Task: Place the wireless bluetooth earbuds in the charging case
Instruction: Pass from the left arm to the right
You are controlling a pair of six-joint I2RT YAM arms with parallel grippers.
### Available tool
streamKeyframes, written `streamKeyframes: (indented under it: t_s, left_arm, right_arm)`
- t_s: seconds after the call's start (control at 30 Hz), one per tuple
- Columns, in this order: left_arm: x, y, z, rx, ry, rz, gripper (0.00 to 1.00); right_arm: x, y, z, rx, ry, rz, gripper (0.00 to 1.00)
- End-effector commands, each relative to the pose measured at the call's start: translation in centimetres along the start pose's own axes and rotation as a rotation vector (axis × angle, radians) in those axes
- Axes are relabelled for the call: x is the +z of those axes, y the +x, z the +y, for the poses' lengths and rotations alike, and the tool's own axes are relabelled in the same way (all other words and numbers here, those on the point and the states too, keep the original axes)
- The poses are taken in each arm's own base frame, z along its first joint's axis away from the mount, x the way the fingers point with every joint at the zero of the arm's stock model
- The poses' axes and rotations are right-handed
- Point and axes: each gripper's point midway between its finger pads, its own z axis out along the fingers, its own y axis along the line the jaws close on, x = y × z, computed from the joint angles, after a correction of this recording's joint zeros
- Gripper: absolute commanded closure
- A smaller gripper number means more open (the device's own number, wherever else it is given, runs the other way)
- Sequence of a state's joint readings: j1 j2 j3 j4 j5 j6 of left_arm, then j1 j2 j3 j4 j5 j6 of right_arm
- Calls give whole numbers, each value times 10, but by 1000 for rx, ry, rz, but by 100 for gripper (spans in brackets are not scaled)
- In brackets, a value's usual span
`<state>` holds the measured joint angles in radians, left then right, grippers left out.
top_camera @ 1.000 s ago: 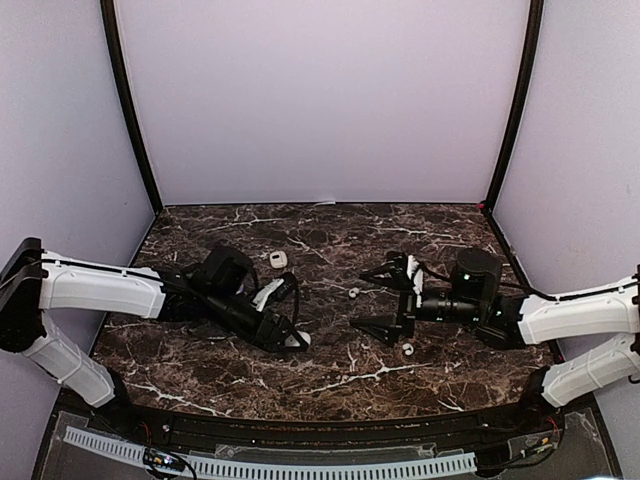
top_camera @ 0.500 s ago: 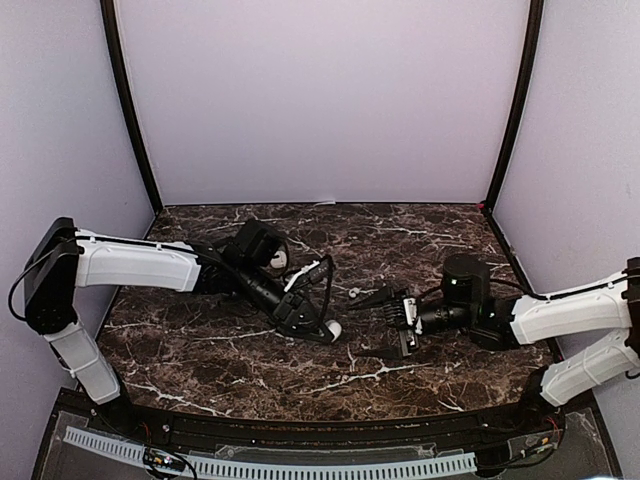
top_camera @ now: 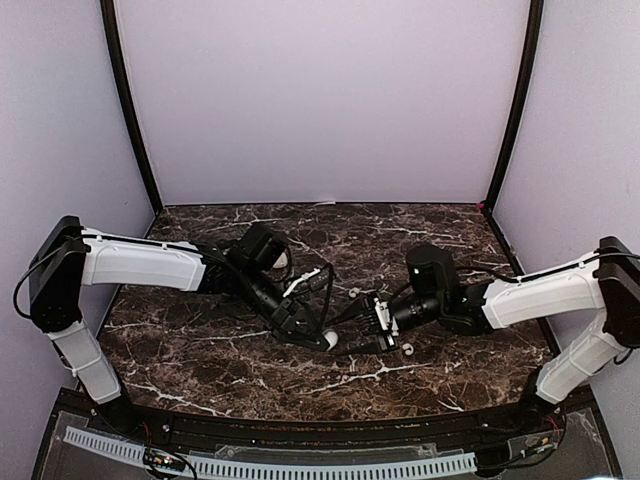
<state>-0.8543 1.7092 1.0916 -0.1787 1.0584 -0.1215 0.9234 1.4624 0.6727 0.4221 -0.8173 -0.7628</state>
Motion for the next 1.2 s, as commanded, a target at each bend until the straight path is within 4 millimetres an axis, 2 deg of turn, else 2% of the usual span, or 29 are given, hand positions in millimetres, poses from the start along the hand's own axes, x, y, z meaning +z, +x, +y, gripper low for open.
streamKeyframes:
  t_s: [0.0,0.23,0.37,0.5,0.6,0.73,0.97,1.17]
  left_arm:
    - [-5,-1,-10,29,24,-5,40]
    - [-4,2,-9,20,31,-3,39]
    - [-3,3,-6,17,14,-1,34]
    - [-5,2,-2,24,-25,-6,23]
    - [-8,0,0,33,-57,-18,13]
    - [-14,-3,4,46,-113,-38,1]
    - [-41,-13,9,120,-311,-109,1]
    - [-68,-19,0,211,-454,-170,1]
  right_arm:
    - [9,-5,3,-44,-44,-20,50]
    - [15,-6,3,-63,-47,-31,62]
    - [15,-7,3,-72,-45,-38,71]
    - [15,-7,3,-76,-47,-38,87]
    - [16,-4,3,-72,-46,-27,95]
    - [14,-4,2,-83,-29,-21,98]
    - [7,-2,2,-92,14,-1,98]
    - [2,-5,3,-81,22,-5,100]
